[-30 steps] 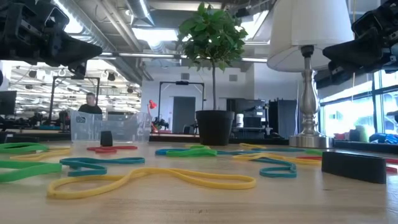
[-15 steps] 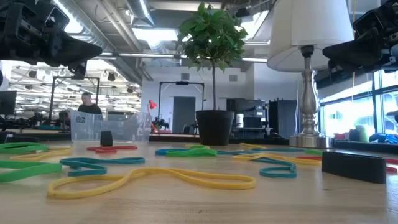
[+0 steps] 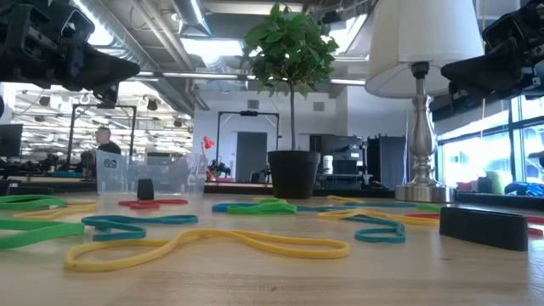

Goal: Pick and place rubber bands into bin
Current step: Put the black rubber band into the transparent bin

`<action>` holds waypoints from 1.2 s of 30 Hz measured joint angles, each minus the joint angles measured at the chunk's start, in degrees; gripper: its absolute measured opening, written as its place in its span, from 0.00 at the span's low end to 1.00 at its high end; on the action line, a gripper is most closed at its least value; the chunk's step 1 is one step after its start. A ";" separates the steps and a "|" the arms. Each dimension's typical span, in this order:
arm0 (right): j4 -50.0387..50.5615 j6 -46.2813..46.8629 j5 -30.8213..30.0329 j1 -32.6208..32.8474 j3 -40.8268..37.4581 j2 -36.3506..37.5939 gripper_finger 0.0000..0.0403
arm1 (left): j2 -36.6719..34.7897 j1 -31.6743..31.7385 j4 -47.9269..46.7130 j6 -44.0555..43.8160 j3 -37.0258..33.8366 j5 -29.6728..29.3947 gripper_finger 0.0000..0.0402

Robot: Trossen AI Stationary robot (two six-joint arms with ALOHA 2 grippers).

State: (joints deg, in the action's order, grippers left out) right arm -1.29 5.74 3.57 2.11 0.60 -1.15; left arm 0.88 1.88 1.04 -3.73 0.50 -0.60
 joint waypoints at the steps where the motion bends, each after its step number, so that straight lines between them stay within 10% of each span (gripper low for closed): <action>1: -0.29 0.02 0.00 -0.02 0.00 -0.01 0.05 | 0.00 0.00 -0.01 0.00 0.00 0.01 0.02; 20: -8.70 13.96 -10.97 3.35 1.90 -0.76 0.00 | -0.01 -0.01 -0.01 0.00 0.01 0.02 0.02; 36: -7.97 4.36 -17.05 5.70 6.23 -12.54 0.01 | 0.01 -0.01 -0.01 0.00 -0.01 0.01 0.02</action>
State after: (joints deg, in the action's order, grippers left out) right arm -9.26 10.09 -13.47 7.81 6.83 -13.68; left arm 0.89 1.87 1.03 -3.73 0.49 -0.59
